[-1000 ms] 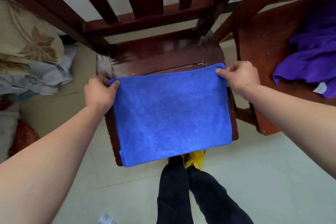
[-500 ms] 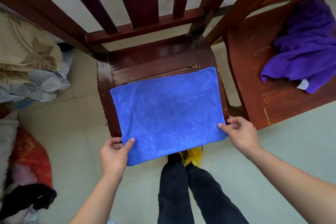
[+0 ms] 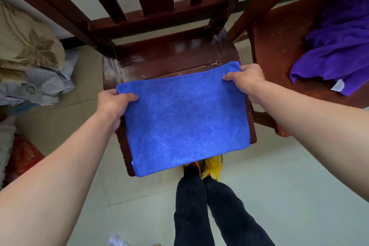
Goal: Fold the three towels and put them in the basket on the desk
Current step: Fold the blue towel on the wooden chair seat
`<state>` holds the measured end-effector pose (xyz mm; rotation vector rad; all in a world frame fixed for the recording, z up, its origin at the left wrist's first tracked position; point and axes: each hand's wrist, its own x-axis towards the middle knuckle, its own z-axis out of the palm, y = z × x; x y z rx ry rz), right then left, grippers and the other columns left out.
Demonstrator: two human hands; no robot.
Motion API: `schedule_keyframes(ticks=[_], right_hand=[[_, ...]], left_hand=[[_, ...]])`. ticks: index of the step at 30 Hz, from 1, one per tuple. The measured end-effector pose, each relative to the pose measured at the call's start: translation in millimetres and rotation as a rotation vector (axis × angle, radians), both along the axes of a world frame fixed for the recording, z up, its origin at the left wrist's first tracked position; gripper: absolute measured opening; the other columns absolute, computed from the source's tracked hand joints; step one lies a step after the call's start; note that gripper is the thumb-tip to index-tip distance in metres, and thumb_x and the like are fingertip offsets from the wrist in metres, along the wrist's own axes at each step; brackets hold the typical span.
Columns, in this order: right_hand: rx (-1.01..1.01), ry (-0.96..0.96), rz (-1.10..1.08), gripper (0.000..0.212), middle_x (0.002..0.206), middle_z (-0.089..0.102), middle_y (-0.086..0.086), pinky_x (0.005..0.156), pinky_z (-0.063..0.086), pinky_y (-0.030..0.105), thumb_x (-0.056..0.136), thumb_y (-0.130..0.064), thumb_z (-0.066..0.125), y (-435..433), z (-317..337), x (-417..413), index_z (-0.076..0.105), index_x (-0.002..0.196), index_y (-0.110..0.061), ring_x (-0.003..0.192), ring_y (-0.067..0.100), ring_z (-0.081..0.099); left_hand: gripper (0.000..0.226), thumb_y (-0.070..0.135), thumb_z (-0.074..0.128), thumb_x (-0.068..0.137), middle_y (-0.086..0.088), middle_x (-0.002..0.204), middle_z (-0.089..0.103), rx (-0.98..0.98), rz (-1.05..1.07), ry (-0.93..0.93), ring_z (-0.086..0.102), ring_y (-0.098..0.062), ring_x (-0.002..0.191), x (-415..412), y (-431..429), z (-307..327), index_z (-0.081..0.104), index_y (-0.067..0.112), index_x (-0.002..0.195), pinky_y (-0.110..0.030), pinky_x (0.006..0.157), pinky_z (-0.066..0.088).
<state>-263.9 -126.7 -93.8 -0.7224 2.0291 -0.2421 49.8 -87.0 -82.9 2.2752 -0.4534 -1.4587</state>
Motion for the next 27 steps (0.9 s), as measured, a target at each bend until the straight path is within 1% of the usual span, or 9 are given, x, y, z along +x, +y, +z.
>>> schedule_keyframes(ticks=[5, 8, 12, 15, 19, 21, 23, 25, 27], right_hand=[[-0.129, -0.054, -0.047, 0.010, 0.086, 0.072, 0.001, 0.078, 0.060, 0.041, 0.074, -0.019, 0.079, -27.9, -0.7, -7.1, 0.069, 0.077, -0.017, 0.079, 0.021, 0.071], [-0.160, 0.009, -0.022, 0.030, 0.095, 0.072, 0.002, 0.080, 0.059, 0.042, 0.068, -0.027, 0.082, -50.6, -9.3, -10.2, 0.071, 0.094, -0.017, 0.084, 0.022, 0.070], [-0.165, 0.189, 0.124, 0.039, 0.105, 0.066, -0.002, 0.085, 0.055, 0.038, 0.075, -0.034, 0.079, -44.5, -6.4, -4.4, 0.064, 0.109, -0.021, 0.095, 0.020, 0.064], [-0.182, 0.272, 0.179, 0.046, 0.101, 0.060, -0.004, 0.082, 0.049, 0.034, 0.080, -0.037, 0.073, -2.1, 11.1, -3.7, 0.058, 0.119, -0.019, 0.092, 0.017, 0.057], [-0.058, 0.331, -0.017, 0.023, 0.091, 0.063, -0.005, 0.083, 0.047, 0.034, 0.082, -0.029, 0.070, 91.7, 16.1, -24.4, 0.059, 0.101, -0.021, 0.090, 0.022, 0.061], [0.034, 0.314, -0.167, 0.012, 0.088, 0.065, 0.001, 0.082, 0.047, 0.034, 0.082, -0.019, 0.068, 138.0, 10.6, -34.5, 0.057, 0.085, -0.020, 0.088, 0.027, 0.062], [0.091, 0.220, -0.294, 0.016, 0.088, 0.066, 0.008, 0.078, 0.047, 0.034, 0.082, -0.009, 0.067, 173.0, 5.5, -38.9, 0.056, 0.076, -0.020, 0.085, 0.029, 0.062], [0.124, 0.068, -0.351, 0.014, 0.084, 0.065, 0.007, 0.074, 0.044, 0.034, 0.084, -0.004, 0.066, 192.3, 4.7, -36.1, 0.060, 0.084, -0.016, 0.078, 0.023, 0.059], [0.105, -0.023, -0.363, 0.016, 0.082, 0.065, 0.003, 0.069, 0.044, 0.032, 0.084, -0.004, 0.069, 201.3, 4.4, -31.4, 0.060, 0.094, -0.013, 0.071, 0.014, 0.057]], left_hand=[[0.018, 0.003, 0.075, 0.077, -0.001, 0.085, 0.070, -0.126, 0.075, 0.042, 0.069, -0.013, 0.070, 17.6, -23.5, -2.8, 0.062, 0.014, 0.079, -0.024, 0.055, 0.055], [0.025, 0.002, 0.073, 0.079, -0.002, 0.086, 0.065, -0.130, 0.068, -0.015, 0.067, -0.016, 0.076, 26.3, -43.6, -11.1, 0.053, 0.017, 0.075, -0.031, 0.065, 0.057], [0.028, 0.012, 0.080, 0.072, -0.004, 0.085, 0.061, -0.150, 0.053, -0.229, 0.062, -0.022, 0.080, 29.5, -42.5, -20.1, 0.054, 0.021, 0.080, -0.038, 0.079, 0.056], [0.031, 0.019, 0.081, 0.074, -0.001, 0.079, 0.059, -0.138, -0.016, -0.343, 0.057, -0.019, 0.076, 16.6, 3.3, -11.0, 0.054, 0.016, 0.089, -0.035, 0.078, 0.053], [0.024, 0.019, 0.080, 0.075, -0.006, 0.071, 0.062, 0.036, -0.035, -0.331, 0.058, -0.023, 0.069, 3.4, 103.5, -5.1, 0.058, 0.011, 0.082, -0.045, 0.083, 0.054], [0.024, 0.020, 0.080, 0.075, -0.006, 0.067, 0.063, 0.128, 0.024, -0.284, 0.061, -0.027, 0.068, -1.1, 149.9, -6.7, 0.058, 0.010, 0.077, -0.047, 0.081, 0.054], [0.022, 0.022, 0.081, 0.075, -0.006, 0.066, 0.064, 0.152, 0.039, -0.242, 0.064, -0.030, 0.070, -6.8, 185.9, -5.6, 0.060, 0.013, 0.075, -0.044, 0.079, 0.053], [0.018, 0.021, 0.080, 0.075, -0.004, 0.068, 0.063, 0.137, 0.016, -0.208, 0.062, -0.029, 0.069, -12.5, 204.1, -1.9, 0.062, 0.017, 0.074, -0.036, 0.072, 0.049], [0.018, 0.018, 0.080, 0.076, -0.001, 0.064, 0.059, 0.096, -0.029, -0.201, 0.055, -0.019, 0.059, -15.1, 212.3, -3.7, 0.063, 0.017, 0.071, -0.029, 0.063, 0.043]])
